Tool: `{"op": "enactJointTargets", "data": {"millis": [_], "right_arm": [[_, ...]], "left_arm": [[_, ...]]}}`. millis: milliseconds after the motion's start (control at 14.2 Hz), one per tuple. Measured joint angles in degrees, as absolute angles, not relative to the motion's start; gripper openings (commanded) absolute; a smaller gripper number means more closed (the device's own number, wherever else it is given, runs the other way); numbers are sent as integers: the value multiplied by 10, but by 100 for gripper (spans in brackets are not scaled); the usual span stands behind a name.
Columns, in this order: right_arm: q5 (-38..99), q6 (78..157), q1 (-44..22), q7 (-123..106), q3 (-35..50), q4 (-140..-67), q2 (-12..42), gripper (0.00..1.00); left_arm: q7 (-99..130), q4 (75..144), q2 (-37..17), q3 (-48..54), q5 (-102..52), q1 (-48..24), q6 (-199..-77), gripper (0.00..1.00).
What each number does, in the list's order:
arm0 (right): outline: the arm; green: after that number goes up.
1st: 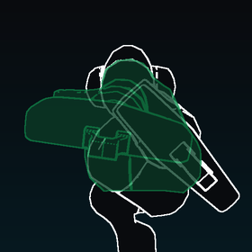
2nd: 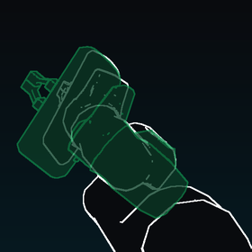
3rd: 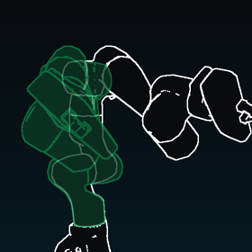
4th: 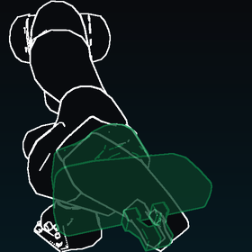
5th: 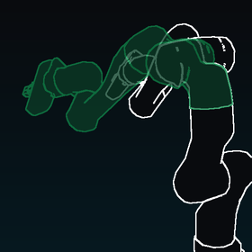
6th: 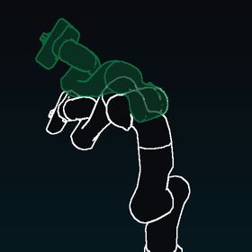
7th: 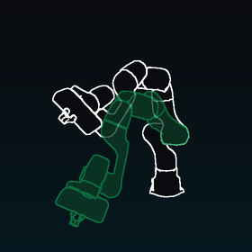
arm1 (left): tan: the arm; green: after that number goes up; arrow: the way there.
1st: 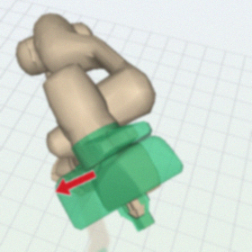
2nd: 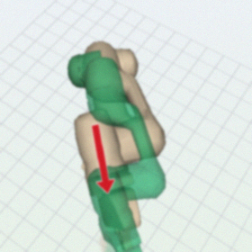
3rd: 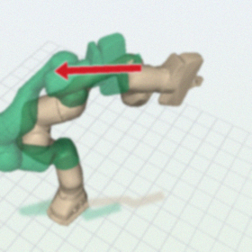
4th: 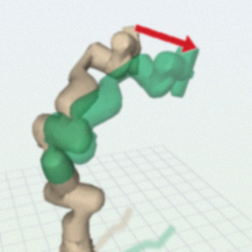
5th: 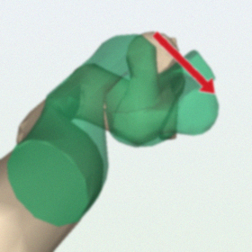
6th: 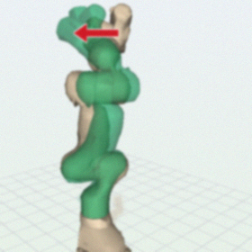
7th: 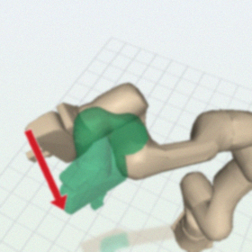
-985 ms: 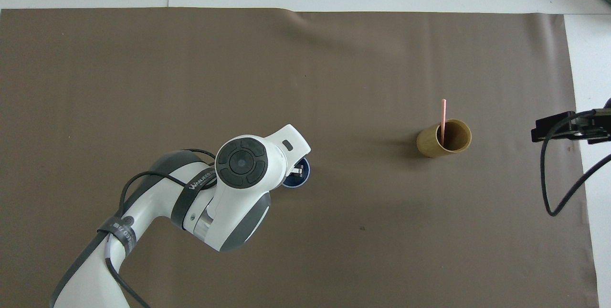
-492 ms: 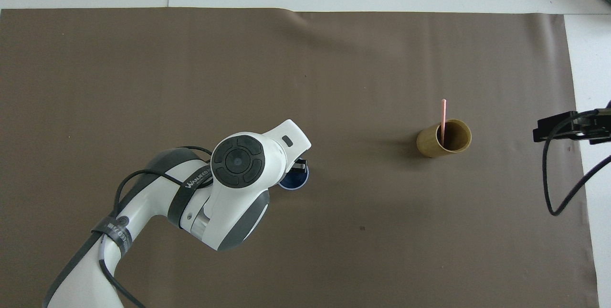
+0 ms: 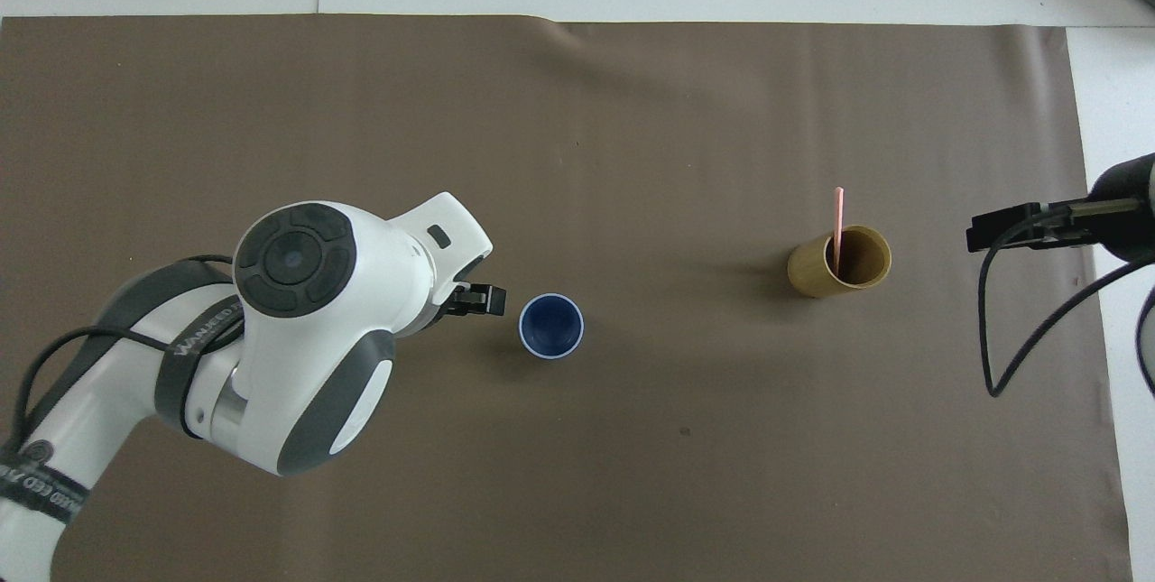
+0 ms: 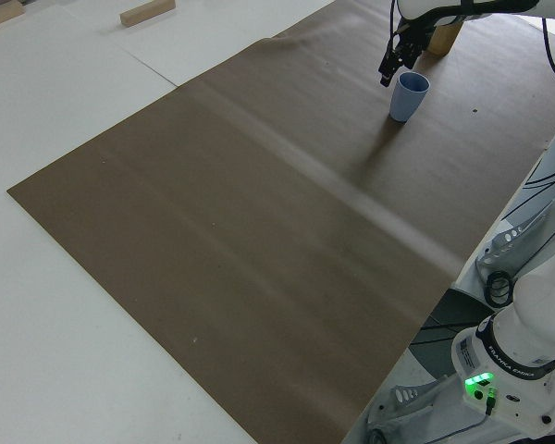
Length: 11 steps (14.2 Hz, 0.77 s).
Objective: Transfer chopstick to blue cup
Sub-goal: 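Release the cup and withdraw the left gripper while the right gripper reaches, then grasp the pink stick in the tan cup with the right gripper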
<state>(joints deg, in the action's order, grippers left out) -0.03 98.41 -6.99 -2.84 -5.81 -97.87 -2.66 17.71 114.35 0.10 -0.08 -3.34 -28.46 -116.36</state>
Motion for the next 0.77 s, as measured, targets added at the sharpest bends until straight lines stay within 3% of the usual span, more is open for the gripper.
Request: {"op": "enactJointTargets", "data": {"millis": [281, 492, 774], "right_arm": [[34, 1085, -89, -87, -58, -1007, 9, 100], [58, 1121, -96, -127, -57, -1012, 40, 100], [60, 1151, -103, -182, -57, -1030, 67, 100]], "left_arm": [[47, 1125, 47, -4, -33, -164, -1074, 100], [-42, 1055, 54, -6, -33, -85, -993, 100], [-69, 957, 54, -6, -33, -31, -915, 100]]}}
